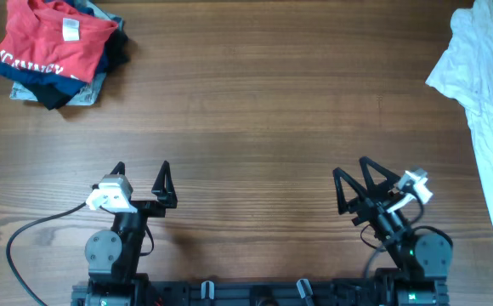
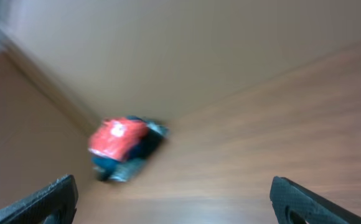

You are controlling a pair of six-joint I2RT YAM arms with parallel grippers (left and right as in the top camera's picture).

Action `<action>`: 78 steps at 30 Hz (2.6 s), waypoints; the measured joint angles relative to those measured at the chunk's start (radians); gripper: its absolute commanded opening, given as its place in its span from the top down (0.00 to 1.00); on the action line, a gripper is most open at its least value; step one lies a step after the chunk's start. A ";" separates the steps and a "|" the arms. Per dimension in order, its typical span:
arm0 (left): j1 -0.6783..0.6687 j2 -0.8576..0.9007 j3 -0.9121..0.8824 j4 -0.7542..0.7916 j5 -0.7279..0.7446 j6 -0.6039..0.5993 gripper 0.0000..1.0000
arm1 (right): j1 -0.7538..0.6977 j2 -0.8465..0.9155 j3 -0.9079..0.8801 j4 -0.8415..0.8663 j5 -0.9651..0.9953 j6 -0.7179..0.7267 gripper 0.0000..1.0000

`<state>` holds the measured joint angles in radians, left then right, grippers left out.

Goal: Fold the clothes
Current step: 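Move the right gripper toward the white T-shirt at the right edge, then grasp the white T-shirt with the right gripper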

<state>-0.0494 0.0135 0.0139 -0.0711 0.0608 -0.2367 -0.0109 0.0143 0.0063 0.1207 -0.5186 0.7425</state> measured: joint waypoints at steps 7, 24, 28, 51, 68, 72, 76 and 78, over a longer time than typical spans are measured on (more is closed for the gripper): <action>0.000 -0.001 0.000 0.000 0.000 0.000 0.00 | 0.000 0.039 0.080 0.215 0.008 -0.002 0.01; 0.000 -0.005 -0.002 0.003 0.000 0.000 0.00 | -0.355 1.616 1.367 -0.620 0.394 -0.446 0.01; 0.000 -0.005 -0.002 0.003 0.000 0.000 0.00 | -0.409 1.686 1.376 -0.519 0.551 -0.569 0.02; 0.000 -0.005 -0.002 0.003 0.000 0.000 0.00 | -0.544 2.253 1.828 -0.633 0.522 -0.889 0.14; 0.000 -0.005 -0.002 0.003 0.000 0.000 0.00 | -0.545 2.344 1.840 -0.603 0.541 -0.898 0.56; 0.000 -0.005 -0.002 0.003 0.000 0.000 0.00 | -0.545 2.344 1.840 -0.595 0.542 -0.898 0.56; 0.000 -0.005 -0.002 0.003 0.000 0.000 0.00 | -0.545 2.349 1.840 -0.591 0.542 -0.898 0.62; 0.000 -0.005 -0.002 0.003 0.000 0.000 0.00 | -0.545 2.366 1.840 -0.588 0.542 -0.899 0.71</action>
<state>-0.0494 0.0082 0.0120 -0.0681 0.0612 -0.2367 -0.5556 2.3806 1.8465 -0.4675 0.0235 -0.1562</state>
